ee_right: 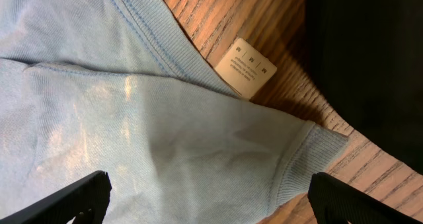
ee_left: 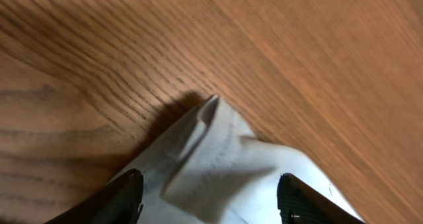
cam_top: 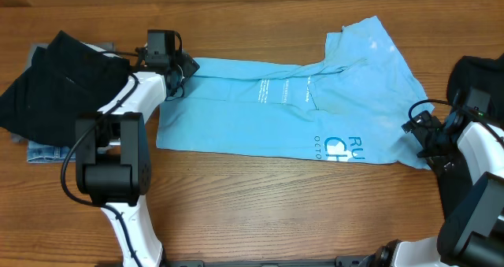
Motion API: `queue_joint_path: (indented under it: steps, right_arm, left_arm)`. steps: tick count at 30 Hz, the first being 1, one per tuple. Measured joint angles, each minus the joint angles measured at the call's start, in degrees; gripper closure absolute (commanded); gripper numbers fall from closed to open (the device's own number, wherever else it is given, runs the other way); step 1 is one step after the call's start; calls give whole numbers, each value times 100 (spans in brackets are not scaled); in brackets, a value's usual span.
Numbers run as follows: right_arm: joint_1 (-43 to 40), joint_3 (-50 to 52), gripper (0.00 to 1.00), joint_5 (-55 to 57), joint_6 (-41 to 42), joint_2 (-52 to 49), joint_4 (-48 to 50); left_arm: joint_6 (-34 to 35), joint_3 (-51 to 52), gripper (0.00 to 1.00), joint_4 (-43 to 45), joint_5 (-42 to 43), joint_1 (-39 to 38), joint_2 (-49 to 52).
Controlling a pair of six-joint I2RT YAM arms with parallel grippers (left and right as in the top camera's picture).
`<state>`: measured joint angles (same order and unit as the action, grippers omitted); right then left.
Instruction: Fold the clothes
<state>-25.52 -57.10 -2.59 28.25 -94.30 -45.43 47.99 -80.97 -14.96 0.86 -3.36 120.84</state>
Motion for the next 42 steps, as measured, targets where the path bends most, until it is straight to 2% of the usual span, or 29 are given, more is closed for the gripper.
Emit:
queue_joint_path:
  steps: [2,4,7,13,27,33,42]
  right_arm:
    - [0,0,0,-2,2,0,0]
    - [0,0,0,0,0,0,0]
    - [0,0,0,-2,0,0,-2]
    - [0,0,0,0,0,0,2]
    - [0,0,0,-2,0,0,2]
    - [0,0,0,0,0,0,0]
    - [0,0,0,0,2,0,120]
  left_arm:
    - [-7,0,62,142,13,0,83]
    - [24,0,73,271,26,0,96]
    - [22,0,83,350,61,0,96]
    - [-11,0,95,343,286,2,96]
    - [-33,0,96,50,1790,229,-168]
    - [-186,-2,96,-105,1996,275,-603]
    - [-400,-13,93,-579,2063,275,-643]
